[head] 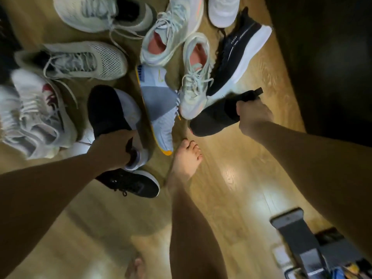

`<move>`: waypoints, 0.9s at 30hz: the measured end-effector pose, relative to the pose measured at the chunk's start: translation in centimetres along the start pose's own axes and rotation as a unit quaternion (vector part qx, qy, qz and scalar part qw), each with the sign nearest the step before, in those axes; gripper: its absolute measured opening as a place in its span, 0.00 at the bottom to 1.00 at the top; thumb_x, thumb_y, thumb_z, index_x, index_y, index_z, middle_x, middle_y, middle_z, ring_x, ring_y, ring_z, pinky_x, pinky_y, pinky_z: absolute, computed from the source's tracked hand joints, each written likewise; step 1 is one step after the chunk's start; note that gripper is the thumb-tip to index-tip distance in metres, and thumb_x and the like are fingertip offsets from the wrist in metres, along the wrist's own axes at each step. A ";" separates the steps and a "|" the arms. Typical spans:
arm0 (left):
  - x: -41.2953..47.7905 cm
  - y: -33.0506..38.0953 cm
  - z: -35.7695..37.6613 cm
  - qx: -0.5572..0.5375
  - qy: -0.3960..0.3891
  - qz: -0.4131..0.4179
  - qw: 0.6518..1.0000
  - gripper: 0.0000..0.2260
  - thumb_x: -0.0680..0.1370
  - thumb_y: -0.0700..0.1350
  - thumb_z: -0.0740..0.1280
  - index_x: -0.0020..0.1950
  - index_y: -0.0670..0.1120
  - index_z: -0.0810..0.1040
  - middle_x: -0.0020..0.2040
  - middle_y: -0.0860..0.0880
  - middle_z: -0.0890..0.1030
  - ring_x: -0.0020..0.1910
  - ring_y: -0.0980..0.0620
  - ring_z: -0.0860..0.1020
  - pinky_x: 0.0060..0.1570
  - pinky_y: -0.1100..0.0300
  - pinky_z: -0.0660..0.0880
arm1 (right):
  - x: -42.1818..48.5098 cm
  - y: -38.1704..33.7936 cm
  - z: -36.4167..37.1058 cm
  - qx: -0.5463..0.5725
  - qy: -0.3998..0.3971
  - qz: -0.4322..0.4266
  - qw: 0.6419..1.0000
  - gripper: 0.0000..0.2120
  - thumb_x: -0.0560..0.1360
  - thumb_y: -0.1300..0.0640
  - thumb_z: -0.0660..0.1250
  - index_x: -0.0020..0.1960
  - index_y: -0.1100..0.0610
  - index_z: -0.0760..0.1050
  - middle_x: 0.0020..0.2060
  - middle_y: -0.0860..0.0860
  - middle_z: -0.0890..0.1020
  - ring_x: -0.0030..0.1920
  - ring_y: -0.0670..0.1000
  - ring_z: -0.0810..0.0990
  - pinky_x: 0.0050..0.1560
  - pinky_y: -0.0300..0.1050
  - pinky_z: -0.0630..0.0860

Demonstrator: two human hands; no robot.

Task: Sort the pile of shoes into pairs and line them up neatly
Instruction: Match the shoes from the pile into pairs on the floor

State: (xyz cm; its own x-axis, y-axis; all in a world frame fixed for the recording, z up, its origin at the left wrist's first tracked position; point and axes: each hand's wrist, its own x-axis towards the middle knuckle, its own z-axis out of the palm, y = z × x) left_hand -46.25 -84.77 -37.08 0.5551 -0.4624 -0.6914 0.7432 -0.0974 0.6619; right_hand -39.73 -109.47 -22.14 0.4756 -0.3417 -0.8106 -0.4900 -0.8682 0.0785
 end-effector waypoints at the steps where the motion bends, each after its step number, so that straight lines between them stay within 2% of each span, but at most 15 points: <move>1: 0.4 1.0 0.1 -0.023 0.023 -0.027 0.999 0.11 0.81 0.45 0.51 0.39 0.50 0.56 0.38 0.51 0.53 0.36 0.53 0.53 0.38 0.56 0.51 | -0.7 -0.6 -0.5 -0.065 0.053 -0.027 0.996 0.13 0.72 0.61 0.68 0.55 0.51 0.75 0.42 0.54 0.74 0.51 0.57 0.73 0.49 0.52 0.71; 2: 0.8 0.8 -0.4 -0.074 0.032 -0.083 0.993 0.11 0.80 0.45 0.54 0.39 0.50 0.56 0.37 0.50 0.52 0.36 0.53 0.52 0.38 0.55 0.49 | -1.3 -1.1 -0.7 -0.124 0.095 -0.074 0.985 0.10 0.71 0.59 0.68 0.51 0.50 0.76 0.38 0.52 0.73 0.50 0.56 0.71 0.51 0.52 0.67; 5: 0.4 3.0 -2.4 -0.117 0.049 -0.091 0.988 0.14 0.78 0.46 0.60 0.39 0.50 0.56 0.37 0.50 0.53 0.36 0.52 0.54 0.37 0.55 0.49 | -3.8 -2.9 -3.4 -0.174 0.193 -0.221 0.940 0.03 0.67 0.59 0.70 0.40 0.52 0.79 0.28 0.49 0.71 0.44 0.55 0.71 0.50 0.52 0.61; 6: 0.4 0.2 -3.2 -0.161 0.037 -0.097 0.981 0.15 0.77 0.47 0.63 0.39 0.50 0.57 0.38 0.50 0.54 0.36 0.53 0.56 0.37 0.55 0.50 | -4.6 -3.5 -3.9 -0.167 0.223 -0.282 0.918 0.02 0.67 0.58 0.71 0.38 0.53 0.79 0.27 0.49 0.74 0.42 0.56 0.73 0.51 0.53 0.62; 8: -0.5 3.4 -5.4 -0.102 0.008 -0.058 0.993 0.11 0.77 0.48 0.67 0.39 0.50 0.66 0.38 0.51 0.62 0.39 0.52 0.67 0.36 0.56 0.54 | -6.3 -5.6 -5.3 -0.160 0.266 -0.382 0.870 0.04 0.69 0.56 0.67 0.36 0.54 0.78 0.29 0.49 0.79 0.43 0.57 0.76 0.53 0.54 0.66; 9: -2.4 8.0 -7.3 0.040 -0.025 -0.037 0.998 0.04 0.78 0.49 0.65 0.43 0.52 0.74 0.40 0.52 0.72 0.48 0.49 0.72 0.38 0.57 0.60 | -7.0 -6.9 -6.1 -0.159 0.287 -0.418 0.847 0.05 0.70 0.56 0.65 0.36 0.54 0.77 0.30 0.49 0.80 0.43 0.57 0.77 0.54 0.55 0.67; 10: -5.0 13.6 -9.7 0.274 -0.042 0.013 0.961 0.07 0.78 0.49 0.64 0.54 0.55 0.78 0.50 0.52 0.80 0.57 0.46 0.71 0.43 0.57 0.67 | -7.3 -8.4 -7.1 -0.149 0.311 -0.437 0.831 0.06 0.70 0.56 0.65 0.35 0.54 0.76 0.30 0.49 0.80 0.43 0.57 0.77 0.54 0.55 0.69; 11: -7.5 19.5 -10.6 0.429 -0.093 0.042 0.897 0.16 0.77 0.48 0.64 0.64 0.56 0.75 0.61 0.53 0.79 0.64 0.46 0.71 0.49 0.57 0.70 | -7.7 -10.1 -8.3 -0.136 0.334 -0.440 0.823 0.05 0.70 0.57 0.66 0.35 0.54 0.76 0.30 0.49 0.79 0.44 0.58 0.78 0.53 0.55 0.69; 12: -9.3 24.7 -12.0 0.533 -0.026 -0.010 0.846 0.22 0.75 0.48 0.65 0.70 0.56 0.71 0.66 0.53 0.76 0.65 0.46 0.72 0.54 0.57 0.70 | -8.1 -12.0 -9.5 -0.121 0.359 -0.435 0.817 0.05 0.69 0.58 0.67 0.35 0.54 0.76 0.30 0.49 0.79 0.44 0.58 0.78 0.53 0.55 0.68; 13: -10.8 28.6 -14.4 0.620 0.035 0.005 0.784 0.23 0.75 0.47 0.65 0.71 0.55 0.69 0.67 0.53 0.75 0.64 0.47 0.74 0.54 0.58 0.69 | -8.6 -14.1 -10.6 -0.110 0.381 -0.427 0.812 0.05 0.69 0.59 0.68 0.35 0.55 0.77 0.30 0.50 0.79 0.44 0.58 0.78 0.54 0.56 0.67; 15: -14.3 32.6 -16.9 0.652 0.035 0.031 0.757 0.20 0.76 0.46 0.64 0.68 0.52 0.71 0.62 0.52 0.77 0.60 0.47 0.76 0.49 0.62 0.65 | -9.5 -19.0 -12.4 -0.112 0.418 -0.425 0.795 0.04 0.69 0.61 0.67 0.35 0.56 0.78 0.31 0.51 0.79 0.47 0.58 0.79 0.59 0.56 0.65; 19: -17.9 32.2 -22.5 0.591 0.039 0.012 0.806 0.26 0.73 0.46 0.65 0.71 0.55 0.69 0.66 0.51 0.76 0.62 0.45 0.76 0.54 0.57 0.71 | -11.1 -30.7 -13.7 -0.243 0.391 -0.454 0.763 0.08 0.70 0.63 0.61 0.38 0.54 0.78 0.30 0.51 0.79 0.50 0.57 0.79 0.70 0.60 0.59; 21: -20.2 32.6 -28.4 0.590 0.058 0.005 0.805 0.28 0.72 0.46 0.65 0.73 0.56 0.66 0.69 0.53 0.73 0.64 0.46 0.74 0.58 0.55 0.72 | -11.9 -36.5 -14.0 -0.291 0.372 -0.456 0.754 0.07 0.67 0.64 0.61 0.39 0.56 0.77 0.28 0.54 0.76 0.46 0.59 0.77 0.60 0.59 0.67; 23: -23.1 32.2 -34.1 0.590 0.048 0.019 0.805 0.30 0.73 0.45 0.65 0.74 0.56 0.64 0.71 0.53 0.72 0.65 0.47 0.73 0.60 0.55 0.71 | -13.1 -42.8 -14.3 -0.289 0.372 -0.437 0.766 0.04 0.65 0.65 0.64 0.38 0.58 0.75 0.28 0.57 0.73 0.43 0.61 0.74 0.56 0.59 0.66; 27: -29.6 31.9 -45.6 0.582 0.042 0.003 0.812 0.32 0.72 0.44 0.63 0.75 0.60 0.62 0.73 0.56 0.69 0.66 0.45 0.73 0.62 0.53 0.73 | -15.1 -54.9 -12.5 -0.286 0.410 -0.402 0.767 0.08 0.69 0.61 0.58 0.41 0.59 0.76 0.31 0.58 0.75 0.48 0.60 0.74 0.69 0.58 0.53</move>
State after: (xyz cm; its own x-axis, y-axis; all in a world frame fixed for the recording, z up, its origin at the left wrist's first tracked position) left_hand -21.89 -34.00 -8.71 0.6171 -0.4097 -0.6719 -0.0894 -0.8848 0.4574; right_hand -10.86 -61.20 -6.97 0.8708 0.4787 -0.1119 0.4915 -0.8526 0.1774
